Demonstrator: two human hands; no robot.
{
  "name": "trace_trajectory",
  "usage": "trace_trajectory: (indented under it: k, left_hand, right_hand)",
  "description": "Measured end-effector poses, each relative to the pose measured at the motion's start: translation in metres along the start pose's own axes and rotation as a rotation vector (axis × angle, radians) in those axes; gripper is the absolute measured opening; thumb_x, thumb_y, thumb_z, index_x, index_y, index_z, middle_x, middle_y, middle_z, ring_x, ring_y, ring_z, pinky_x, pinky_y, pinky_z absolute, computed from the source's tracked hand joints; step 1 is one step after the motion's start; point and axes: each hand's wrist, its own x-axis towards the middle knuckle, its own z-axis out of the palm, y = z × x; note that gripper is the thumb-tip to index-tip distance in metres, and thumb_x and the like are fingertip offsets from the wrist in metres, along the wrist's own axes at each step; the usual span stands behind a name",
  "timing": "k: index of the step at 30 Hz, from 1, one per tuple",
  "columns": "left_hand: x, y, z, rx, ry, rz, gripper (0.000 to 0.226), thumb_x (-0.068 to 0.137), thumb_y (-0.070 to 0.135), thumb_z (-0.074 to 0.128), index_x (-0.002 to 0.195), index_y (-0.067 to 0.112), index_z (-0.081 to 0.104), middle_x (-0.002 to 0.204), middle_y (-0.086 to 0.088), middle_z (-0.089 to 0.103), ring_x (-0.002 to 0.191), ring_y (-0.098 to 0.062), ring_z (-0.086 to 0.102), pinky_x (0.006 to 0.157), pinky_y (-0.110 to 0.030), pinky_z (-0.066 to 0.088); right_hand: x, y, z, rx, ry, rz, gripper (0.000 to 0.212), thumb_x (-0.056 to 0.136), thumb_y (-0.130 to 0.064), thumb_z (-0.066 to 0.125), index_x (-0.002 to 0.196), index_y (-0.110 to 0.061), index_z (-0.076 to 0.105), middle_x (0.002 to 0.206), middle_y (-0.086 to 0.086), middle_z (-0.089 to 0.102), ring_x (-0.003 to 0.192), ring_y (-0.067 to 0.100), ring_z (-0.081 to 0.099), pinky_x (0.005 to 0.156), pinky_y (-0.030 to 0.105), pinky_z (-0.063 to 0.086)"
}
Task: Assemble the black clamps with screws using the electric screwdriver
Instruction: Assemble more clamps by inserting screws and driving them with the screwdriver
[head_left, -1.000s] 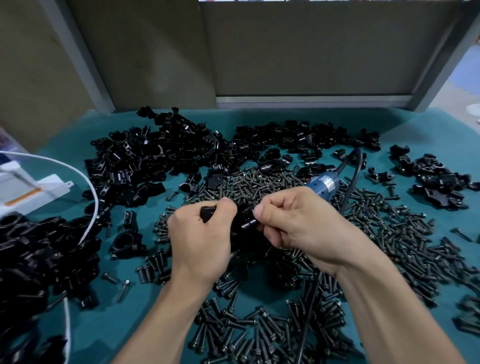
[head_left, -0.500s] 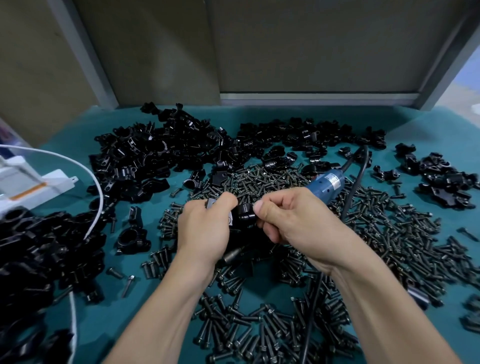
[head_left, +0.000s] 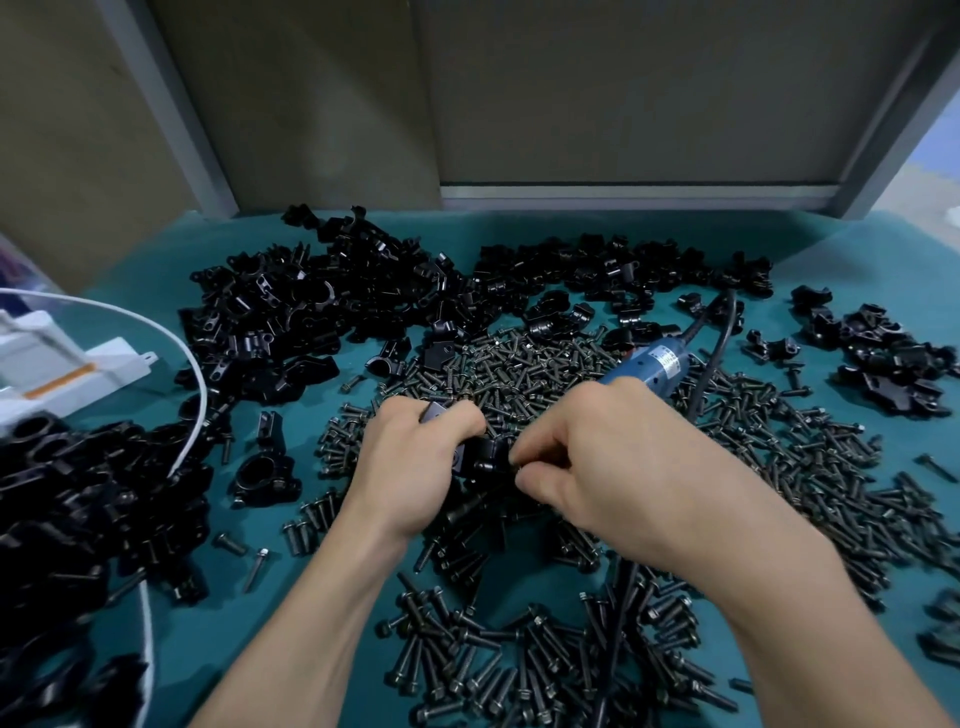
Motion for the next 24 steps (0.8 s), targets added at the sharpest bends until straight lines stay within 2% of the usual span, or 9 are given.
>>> trace_trajectory:
  k: [3,7,10,13,18,20,21,22,24]
  left_hand:
    - [0.001,0.0,-0.003,-0.023,0.011,-0.032,0.033,0.056,0.038,0.064,0.05,0.022,0.036,0.055,-0.002,0.029,0.055,-0.021,0.028,0.053,-0.05,0.03]
    - [0.002,-0.001,-0.003,-0.111,0.022,-0.064,0.031,0.053,0.036,0.067,0.042,0.026,0.04,0.052,0.005,0.033,0.048,-0.015,0.032,0.046,-0.029,0.029]
    - [0.002,-0.002,-0.001,-0.153,0.036,-0.064,0.036,0.064,0.026,0.064,0.039,0.025,0.039,0.047,0.009,0.031,0.041,-0.01,0.03,0.038,-0.021,0.028]
    - [0.004,-0.003,-0.002,-0.141,0.059,-0.08,0.04,0.069,0.021,0.063,0.042,0.026,0.035,0.047,0.009,0.028,0.041,-0.01,0.027,0.037,-0.02,0.026]
    - [0.005,-0.003,-0.001,-0.06,0.152,-0.114,0.034,0.054,0.04,0.064,0.046,0.022,0.037,0.057,0.005,0.037,0.055,-0.019,0.033,0.055,-0.035,0.029]
    - [0.003,-0.002,0.002,-0.03,0.174,-0.035,0.038,0.056,0.045,0.062,0.047,0.018,0.038,0.052,0.005,0.036,0.055,-0.02,0.033,0.057,-0.043,0.031]
    - [0.001,-0.002,0.003,-0.014,0.184,0.03,0.042,0.06,0.046,0.062,0.049,0.013,0.038,0.05,0.004,0.036,0.053,-0.019,0.034,0.055,-0.045,0.032]
    - [-0.002,-0.003,0.003,-0.012,0.189,0.11,0.046,0.066,0.045,0.062,0.051,0.008,0.04,0.049,0.002,0.037,0.05,-0.019,0.035,0.051,-0.044,0.033]
    - [-0.006,-0.005,0.003,-0.026,0.167,0.298,0.046,0.078,0.041,0.062,0.053,0.004,0.048,0.045,0.003,0.042,0.044,-0.015,0.038,0.043,-0.032,0.03]
  right_hand:
    - [0.0,-0.004,0.003,-0.017,-0.002,-0.05,0.011,0.095,-0.032,0.069,0.088,-0.034,0.078,0.056,-0.006,0.065,0.052,0.012,0.059,0.047,0.028,0.05]
    - [-0.003,-0.006,0.01,0.09,0.064,-0.089,0.014,0.094,-0.03,0.068,0.082,-0.028,0.076,0.057,-0.005,0.063,0.05,0.014,0.055,0.044,0.026,0.042]
    - [-0.004,-0.009,0.019,0.066,0.161,-0.129,0.029,0.092,-0.022,0.062,0.063,-0.021,0.059,0.061,0.0,0.059,0.058,0.018,0.054,0.056,0.036,0.045]
    - [-0.001,-0.011,0.027,-0.005,0.24,-0.156,0.037,0.093,-0.017,0.062,0.061,-0.026,0.046,0.062,-0.007,0.049,0.064,0.018,0.051,0.061,0.033,0.038]
    - [0.003,-0.003,0.037,-0.063,0.271,-0.126,0.027,0.091,-0.019,0.061,0.066,-0.023,0.053,0.063,-0.007,0.052,0.064,0.015,0.052,0.061,0.031,0.041]
    - [0.003,0.001,0.036,0.043,0.318,-0.02,0.009,0.087,-0.021,0.066,0.078,-0.024,0.067,0.066,-0.007,0.06,0.064,0.01,0.058,0.058,0.023,0.045]
    - [0.001,0.004,0.034,0.154,0.327,0.021,0.014,0.084,-0.019,0.071,0.093,-0.03,0.073,0.074,-0.013,0.066,0.068,0.005,0.063,0.059,0.016,0.048]
    - [0.0,0.007,0.031,0.278,0.289,0.037,0.036,0.082,-0.015,0.075,0.11,-0.038,0.073,0.084,-0.019,0.069,0.074,0.0,0.067,0.065,0.013,0.053]
    - [-0.002,0.011,0.025,0.614,0.098,0.018,0.063,0.084,-0.005,0.077,0.134,-0.041,0.063,0.11,-0.016,0.073,0.088,0.006,0.074,0.077,0.024,0.061]
